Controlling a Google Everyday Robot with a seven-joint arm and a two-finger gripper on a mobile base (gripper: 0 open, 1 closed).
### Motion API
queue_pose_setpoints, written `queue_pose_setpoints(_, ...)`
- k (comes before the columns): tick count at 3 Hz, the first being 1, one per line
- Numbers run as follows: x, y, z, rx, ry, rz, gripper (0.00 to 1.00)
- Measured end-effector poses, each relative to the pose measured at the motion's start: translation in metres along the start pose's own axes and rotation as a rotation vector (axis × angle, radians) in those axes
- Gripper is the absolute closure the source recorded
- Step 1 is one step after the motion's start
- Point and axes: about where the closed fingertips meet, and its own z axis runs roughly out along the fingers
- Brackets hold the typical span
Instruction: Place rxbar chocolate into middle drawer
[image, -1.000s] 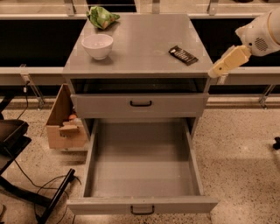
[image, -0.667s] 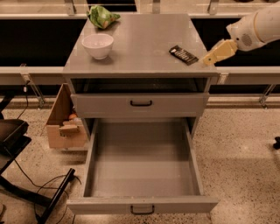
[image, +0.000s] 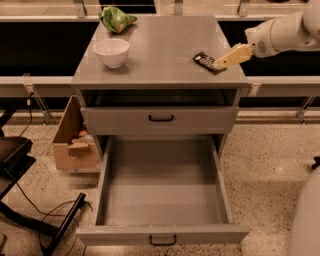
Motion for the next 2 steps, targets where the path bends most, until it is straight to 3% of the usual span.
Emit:
queue_pose_setpoints(1, 0.0, -0.01, 0.021, 0.003, -0.037, 0.016, 0.0)
queue_pose_setpoints(2, 0.006, -0.017, 0.048, 0.002, -0.004, 0.053, 0.0)
